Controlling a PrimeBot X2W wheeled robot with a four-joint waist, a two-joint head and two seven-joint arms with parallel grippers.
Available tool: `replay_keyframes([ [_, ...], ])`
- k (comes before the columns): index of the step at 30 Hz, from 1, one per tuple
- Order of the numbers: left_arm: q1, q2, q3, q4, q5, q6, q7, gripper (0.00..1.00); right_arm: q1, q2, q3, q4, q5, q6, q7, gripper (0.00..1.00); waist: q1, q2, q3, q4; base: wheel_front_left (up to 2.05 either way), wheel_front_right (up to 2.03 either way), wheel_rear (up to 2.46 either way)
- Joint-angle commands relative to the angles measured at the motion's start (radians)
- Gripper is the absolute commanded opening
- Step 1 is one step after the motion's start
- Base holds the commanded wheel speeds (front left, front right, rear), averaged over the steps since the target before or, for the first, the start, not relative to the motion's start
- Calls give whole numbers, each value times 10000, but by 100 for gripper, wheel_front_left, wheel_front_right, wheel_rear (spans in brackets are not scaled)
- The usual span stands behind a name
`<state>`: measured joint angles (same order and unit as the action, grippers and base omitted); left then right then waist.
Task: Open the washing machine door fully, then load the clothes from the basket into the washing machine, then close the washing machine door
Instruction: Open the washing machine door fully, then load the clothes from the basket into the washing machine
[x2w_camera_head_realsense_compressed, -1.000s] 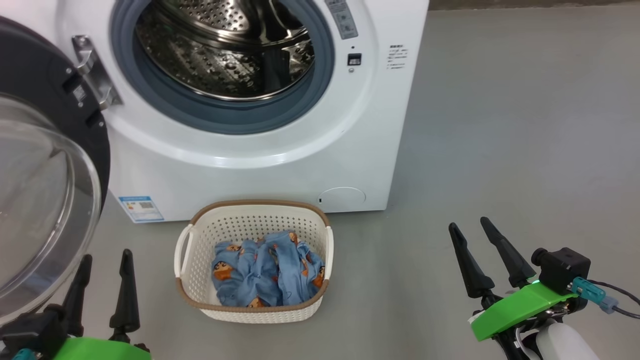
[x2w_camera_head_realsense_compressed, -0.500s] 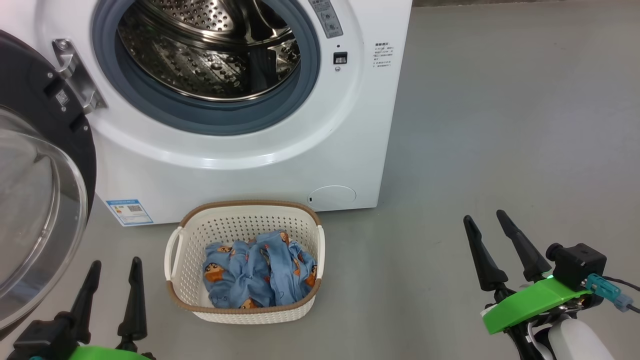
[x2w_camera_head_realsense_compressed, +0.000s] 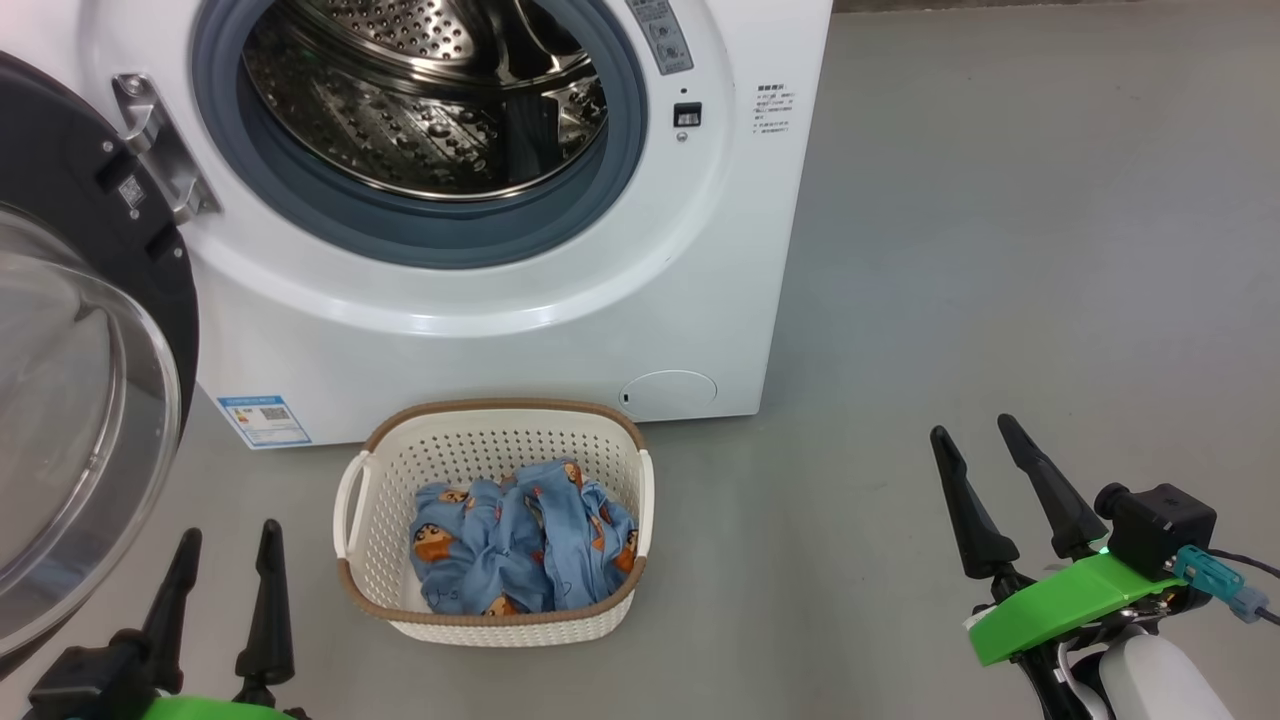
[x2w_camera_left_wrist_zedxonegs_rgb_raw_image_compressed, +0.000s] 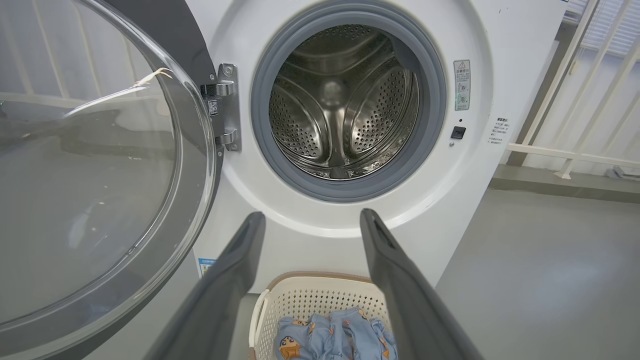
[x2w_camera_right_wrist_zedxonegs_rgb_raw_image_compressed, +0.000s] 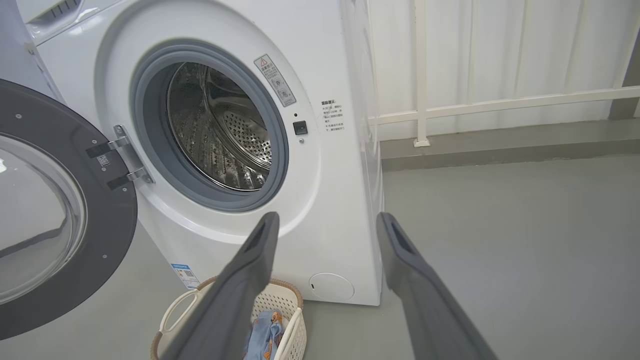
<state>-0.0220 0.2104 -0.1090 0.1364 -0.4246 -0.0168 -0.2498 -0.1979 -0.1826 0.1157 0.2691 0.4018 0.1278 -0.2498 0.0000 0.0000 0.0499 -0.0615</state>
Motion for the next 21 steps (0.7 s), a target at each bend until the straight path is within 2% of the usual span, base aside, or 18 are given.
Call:
replay_keyframes([
  [1, -278, 128, 447, -165, 114, -81, -119, 100, -24, 0, 162, -278, -104, 29, -120, 100, 0, 0, -10, 2, 0, 0, 0],
  [21, -330, -215, 923, -19, 654, -467, -120, 100, 15, -75, 239, -269, -23, 29, -120, 100, 0, 0, 8, 70, 0, 0, 0],
])
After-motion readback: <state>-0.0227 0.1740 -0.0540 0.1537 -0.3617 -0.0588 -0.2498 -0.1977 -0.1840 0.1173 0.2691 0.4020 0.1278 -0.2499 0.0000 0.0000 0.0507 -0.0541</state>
